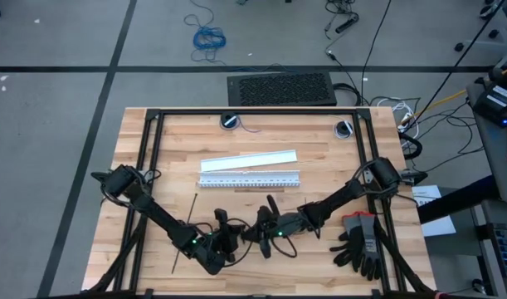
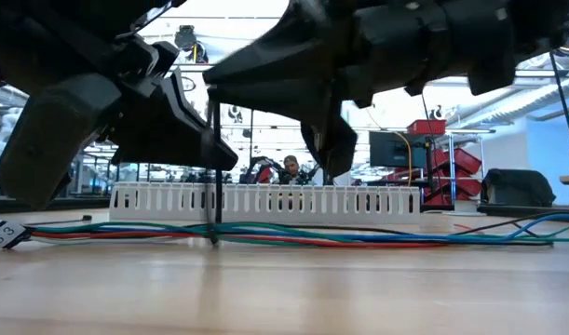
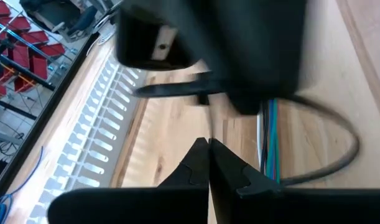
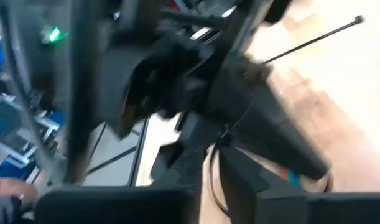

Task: Ziptie cables
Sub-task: Wrap the left black zip tie around the colored cable wires

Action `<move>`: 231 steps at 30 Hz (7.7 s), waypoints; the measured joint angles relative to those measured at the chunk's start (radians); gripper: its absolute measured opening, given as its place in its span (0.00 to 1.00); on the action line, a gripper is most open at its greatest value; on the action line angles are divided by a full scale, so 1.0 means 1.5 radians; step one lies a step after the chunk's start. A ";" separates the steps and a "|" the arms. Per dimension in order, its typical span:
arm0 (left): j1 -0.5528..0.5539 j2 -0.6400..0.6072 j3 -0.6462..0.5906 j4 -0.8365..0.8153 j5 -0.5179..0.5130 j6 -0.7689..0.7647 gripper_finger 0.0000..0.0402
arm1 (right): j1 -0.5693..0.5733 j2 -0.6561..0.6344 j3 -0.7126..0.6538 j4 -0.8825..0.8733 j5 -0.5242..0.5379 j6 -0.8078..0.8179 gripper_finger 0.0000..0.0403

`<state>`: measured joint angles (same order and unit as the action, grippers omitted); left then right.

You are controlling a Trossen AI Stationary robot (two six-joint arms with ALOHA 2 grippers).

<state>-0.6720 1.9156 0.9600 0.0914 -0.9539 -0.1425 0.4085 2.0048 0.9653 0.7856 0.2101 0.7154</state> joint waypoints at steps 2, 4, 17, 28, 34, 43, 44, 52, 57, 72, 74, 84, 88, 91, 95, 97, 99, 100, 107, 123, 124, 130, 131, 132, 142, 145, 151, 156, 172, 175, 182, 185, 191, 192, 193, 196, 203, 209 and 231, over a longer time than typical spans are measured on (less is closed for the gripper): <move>0.000 0.000 0.000 0.001 -0.003 -0.001 0.00 | 0.007 0.000 0.000 -0.015 0.000 0.000 0.19; 0.000 0.000 0.000 0.000 -0.003 -0.001 0.00 | 0.010 0.000 0.000 -0.030 0.005 0.001 0.26; -0.002 0.000 0.000 0.001 0.002 -0.005 0.00 | 0.002 -0.084 0.000 -0.096 0.065 -0.044 0.39; -0.002 0.000 0.000 0.004 0.002 -0.006 0.00 | -0.012 -0.040 0.000 -0.040 0.034 -0.021 0.29; -0.002 0.000 0.000 0.003 0.002 -0.005 0.00 | -0.016 -0.040 0.000 -0.037 0.030 -0.021 0.26; -0.002 0.001 0.000 0.003 0.002 -0.006 0.00 | -0.019 -0.040 0.000 -0.038 0.029 -0.015 0.19; -0.002 0.001 0.000 0.003 0.003 -0.006 0.00 | -0.019 -0.040 0.000 -0.038 0.029 -0.015 0.18; 0.002 0.001 0.000 0.003 0.003 -0.006 0.00 | -0.019 -0.040 0.000 -0.041 0.028 -0.008 0.15; 0.003 0.001 0.000 0.003 0.003 -0.006 0.00 | -0.020 -0.040 0.000 -0.043 0.028 -0.008 0.15; 0.003 0.001 0.000 0.003 0.003 -0.006 0.00 | -0.027 -0.040 0.000 -0.048 0.009 -0.009 0.03; 0.003 0.001 0.000 0.003 0.003 -0.006 0.00 | -0.031 -0.040 0.000 -0.048 -0.008 -0.012 0.01; 0.003 0.001 0.001 0.005 0.024 -0.006 0.00 | -0.040 -0.039 -0.001 -0.035 0.068 -0.062 0.00; -0.002 0.001 0.001 0.003 0.043 -0.001 0.00 | -0.049 -0.039 -0.001 -0.015 0.096 -0.081 0.00; -0.006 0.001 0.001 0.004 0.043 0.010 0.00 | -0.052 -0.039 -0.001 -0.004 0.106 -0.090 0.00; -0.007 0.001 0.001 0.003 0.042 0.007 0.00 | -0.054 -0.039 0.000 -0.002 0.106 -0.093 0.00; -0.006 0.001 0.001 0.003 0.042 0.007 0.00 | -0.051 -0.040 0.000 0.003 0.104 -0.106 0.00; -0.005 0.001 0.001 0.003 0.042 0.006 0.00 | -0.043 -0.045 0.000 0.000 0.098 -0.120 0.01; -0.005 0.001 0.001 0.003 0.042 0.004 0.00 | -0.038 -0.050 0.000 -0.011 0.086 -0.122 0.02; -0.005 0.001 0.001 0.003 0.039 -0.007 0.00 | 0.028 -0.068 -0.001 -0.196 0.087 -0.033 0.17; 0.003 0.001 0.001 0.002 0.021 -0.057 0.00 | 0.048 0.010 0.026 -0.091 0.121 -0.006 0.43; 0.003 0.001 0.001 0.002 0.021 -0.057 0.00 | 0.045 0.015 0.031 -0.092 0.110 -0.006 0.43; 0.003 0.001 0.001 0.003 0.020 -0.058 0.00 | 0.040 0.027 0.044 -0.094 0.086 -0.007 0.35; 0.003 0.001 0.001 0.003 0.020 -0.058 0.00 | 0.040 0.027 0.044 -0.095 0.085 -0.007 0.32; 0.003 0.001 0.001 0.003 0.019 -0.058 0.00 | 0.039 0.027 0.044 -0.096 0.084 -0.009 0.29; 0.003 0.001 0.001 0.003 0.020 -0.058 0.00 | 0.015 0.027 0.044 -0.078 0.064 -0.036 0.00; 0.003 0.001 0.001 -0.003 0.024 -0.058 0.00 | 0.011 0.027 0.044 -0.042 0.063 -0.040 0.00; 0.001 0.000 0.001 -0.020 0.029 -0.058 0.00 | 0.010 0.027 0.044 -0.029 0.071 -0.023 0.00; -0.005 0.000 0.001 -0.021 0.024 -0.056 0.00 | 0.009 0.027 0.044 -0.053 0.101 0.016 0.00; -0.019 0.000 0.000 -0.043 -0.021 0.041 0.00 | 0.008 0.023 0.044 -0.044 0.139 0.051 0.00; -0.026 0.000 0.000 -0.053 -0.045 0.077 0.00 | 0.007 0.023 0.044 -0.057 0.141 0.060 0.00; -0.031 0.000 0.000 -0.048 -0.089 0.182 0.00 | 0.008 0.022 0.044 -0.069 0.151 0.066 0.00; -0.031 0.000 0.000 -0.044 -0.103 0.218 0.00 | 0.008 0.022 0.044 -0.072 0.150 0.066 0.00; -0.031 0.001 0.000 -0.030 -0.144 0.293 0.00 | 0.010 0.022 0.044 -0.072 0.134 0.064 0.00; -0.031 0.001 0.000 -0.030 -0.150 0.294 0.00 | 0.012 0.022 0.044 -0.072 0.134 0.064 0.00; -0.031 0.001 0.000 -0.031 -0.153 0.295 0.00 | 0.013 0.022 0.044 -0.071 0.134 0.064 0.00; -0.028 0.001 0.000 -0.036 -0.154 0.299 0.00 | 0.016 0.022 0.044 -0.053 0.133 0.059 0.00; -0.028 0.001 0.000 -0.036 -0.173 0.392 0.00 | 0.012 0.022 0.044 -0.037 0.121 0.051 0.00; -0.028 0.001 -0.001 -0.042 -0.173 0.456 0.00 | 0.007 0.022 0.043 -0.002 0.117 0.035 0.00; -0.029 0.062 0.002 -0.049 -0.250 0.785 0.00 | -0.014 0.022 0.013 0.050 0.114 0.056 0.00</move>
<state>-0.7159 2.0091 0.9630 0.0180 -1.3284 1.0353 0.3877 2.0377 0.9852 0.8609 0.3809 0.8001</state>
